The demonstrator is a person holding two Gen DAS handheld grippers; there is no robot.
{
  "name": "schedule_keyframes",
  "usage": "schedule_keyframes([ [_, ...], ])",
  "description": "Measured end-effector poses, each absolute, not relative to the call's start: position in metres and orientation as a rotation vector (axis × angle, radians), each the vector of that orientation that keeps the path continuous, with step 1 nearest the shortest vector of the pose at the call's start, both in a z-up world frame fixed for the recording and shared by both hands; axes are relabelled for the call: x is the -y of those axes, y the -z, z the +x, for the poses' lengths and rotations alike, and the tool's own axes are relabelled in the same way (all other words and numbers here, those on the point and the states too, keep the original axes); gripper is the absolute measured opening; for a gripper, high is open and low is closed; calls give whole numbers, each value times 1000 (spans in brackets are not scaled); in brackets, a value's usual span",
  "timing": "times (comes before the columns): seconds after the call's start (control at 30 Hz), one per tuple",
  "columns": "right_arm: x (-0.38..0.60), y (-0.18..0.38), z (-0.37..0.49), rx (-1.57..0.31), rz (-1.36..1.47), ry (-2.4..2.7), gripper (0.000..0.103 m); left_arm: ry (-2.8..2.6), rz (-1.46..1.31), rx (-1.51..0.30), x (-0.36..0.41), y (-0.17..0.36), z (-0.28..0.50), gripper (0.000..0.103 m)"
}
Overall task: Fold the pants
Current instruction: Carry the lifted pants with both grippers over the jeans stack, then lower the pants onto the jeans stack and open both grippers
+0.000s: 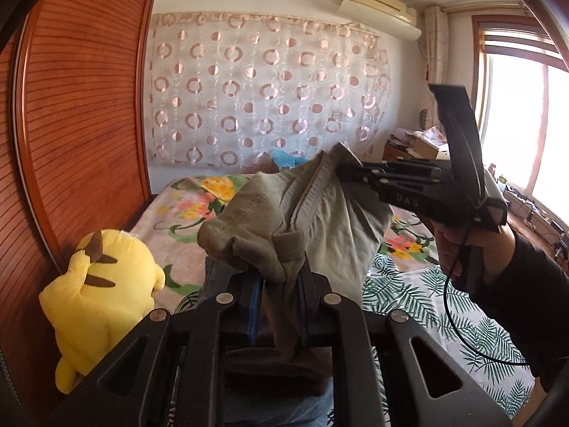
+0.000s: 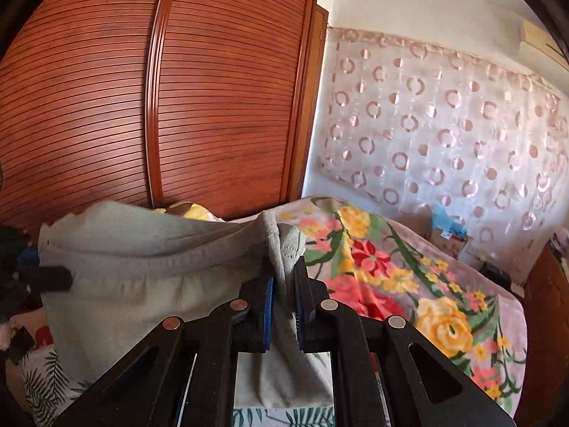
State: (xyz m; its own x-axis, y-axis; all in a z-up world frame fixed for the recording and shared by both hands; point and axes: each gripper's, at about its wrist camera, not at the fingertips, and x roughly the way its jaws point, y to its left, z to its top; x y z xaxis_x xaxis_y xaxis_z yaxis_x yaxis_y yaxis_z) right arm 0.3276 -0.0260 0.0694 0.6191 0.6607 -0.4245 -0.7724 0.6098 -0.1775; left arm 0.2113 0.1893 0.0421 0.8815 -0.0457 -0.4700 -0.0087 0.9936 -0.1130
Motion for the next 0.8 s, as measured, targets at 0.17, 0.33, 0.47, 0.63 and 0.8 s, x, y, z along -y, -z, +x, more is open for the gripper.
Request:
schedule_keyframes([
  [0.17, -3, -62, 346, -346, -398, -922, 10, -12, -153, -514, -202, -28, 208, 18],
  [0.33, -21, -51, 362, -374, -407, -986, 10, -61, -174, -548, -212, -14, 204, 18],
  [0.47, -33, -41, 376, -414, -432, -1002, 10, -100, -198, -584, -218, -2, 202, 20],
  [0.63, -32, -40, 392, -481, -423, -996, 23, -104, -226, -622, -220, 6, 198, 28],
  [0.8, -4, -62, 398, -464, -366, -983, 38, -118, -213, -609, -219, -3, 189, 47],
])
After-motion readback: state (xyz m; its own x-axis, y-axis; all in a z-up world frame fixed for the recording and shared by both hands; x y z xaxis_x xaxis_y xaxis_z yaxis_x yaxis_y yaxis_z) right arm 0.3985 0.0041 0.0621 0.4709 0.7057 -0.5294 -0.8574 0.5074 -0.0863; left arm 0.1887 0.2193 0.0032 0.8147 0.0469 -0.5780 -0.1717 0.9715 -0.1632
